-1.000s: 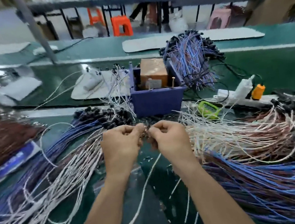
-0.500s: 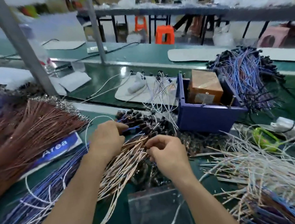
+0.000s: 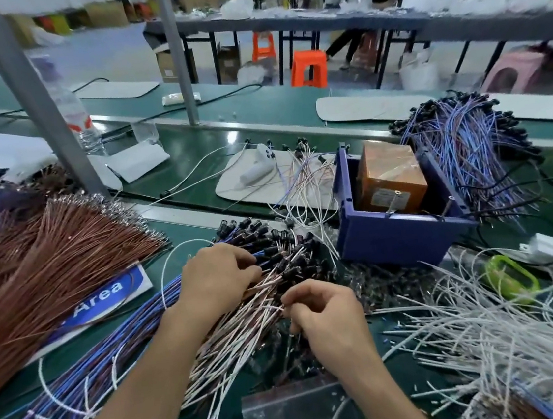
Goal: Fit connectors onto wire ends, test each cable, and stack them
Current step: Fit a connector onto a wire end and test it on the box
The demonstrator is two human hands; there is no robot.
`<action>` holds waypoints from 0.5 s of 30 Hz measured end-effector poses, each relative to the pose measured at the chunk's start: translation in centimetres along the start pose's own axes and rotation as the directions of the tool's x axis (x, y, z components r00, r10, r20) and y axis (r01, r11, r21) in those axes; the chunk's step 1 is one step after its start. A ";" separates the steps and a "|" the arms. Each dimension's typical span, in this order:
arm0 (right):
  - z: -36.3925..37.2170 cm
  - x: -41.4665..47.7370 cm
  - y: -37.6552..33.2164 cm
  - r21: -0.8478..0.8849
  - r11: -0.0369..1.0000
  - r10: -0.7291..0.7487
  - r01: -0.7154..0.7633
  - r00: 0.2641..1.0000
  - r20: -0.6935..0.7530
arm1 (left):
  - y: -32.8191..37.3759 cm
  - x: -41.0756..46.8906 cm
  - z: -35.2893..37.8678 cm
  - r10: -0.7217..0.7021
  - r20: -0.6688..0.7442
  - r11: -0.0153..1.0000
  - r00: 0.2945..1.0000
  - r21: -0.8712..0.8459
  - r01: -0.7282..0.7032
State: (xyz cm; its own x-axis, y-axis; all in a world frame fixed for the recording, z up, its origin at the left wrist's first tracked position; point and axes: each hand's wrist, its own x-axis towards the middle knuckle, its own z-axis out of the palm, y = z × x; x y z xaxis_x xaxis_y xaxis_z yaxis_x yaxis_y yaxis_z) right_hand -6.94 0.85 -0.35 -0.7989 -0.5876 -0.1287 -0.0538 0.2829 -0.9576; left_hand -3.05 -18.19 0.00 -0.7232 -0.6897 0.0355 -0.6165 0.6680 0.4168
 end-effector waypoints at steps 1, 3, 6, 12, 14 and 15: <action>0.0 -0.1 -0.1 -0.005 1.000 0.001 -0.001 1.000 0.003 | 0.0 0.2 0.1 -0.006 0.014 1.000 1.000 -0.001 0.006; 0.1 -0.4 -0.5 0.000 1.000 0.008 -0.008 1.000 0.011 | 0.3 0.6 -0.1 -0.005 0.054 1.000 0.999 0.016 0.004; 0.0 -1.0 -1.2 0.016 0.999 0.027 -0.027 0.999 0.021 | 1.2 0.9 -1.3 -0.014 0.112 1.000 0.994 0.015 0.012; -1.0 -3.1 -2.9 0.259 0.966 0.027 -0.006 0.997 -0.078 | 4.7 -2.0 -5.4 0.152 -0.240 0.931 0.959 -0.290 -0.220; -0.9 -3.2 -3.6 0.445 0.895 0.051 0.027 0.985 -0.164 | 7.3 -3.8 -5.9 0.299 -0.198 0.855 0.934 -0.378 -0.354; -1.0 -3.2 -3.9 0.513 0.857 0.068 0.046 0.977 -0.202 | 8.5 -4.8 -5.8 0.359 -0.129 0.822 0.925 -0.426 -0.378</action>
State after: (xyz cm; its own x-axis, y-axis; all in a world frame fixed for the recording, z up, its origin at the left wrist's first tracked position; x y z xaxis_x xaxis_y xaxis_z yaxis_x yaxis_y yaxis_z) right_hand -4.77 2.41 4.04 -0.9050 -0.4020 -0.1391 0.2245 -0.1735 -0.9589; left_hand -3.01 -10.84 8.64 -0.8498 -0.4339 0.2992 -0.1008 0.6910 0.7158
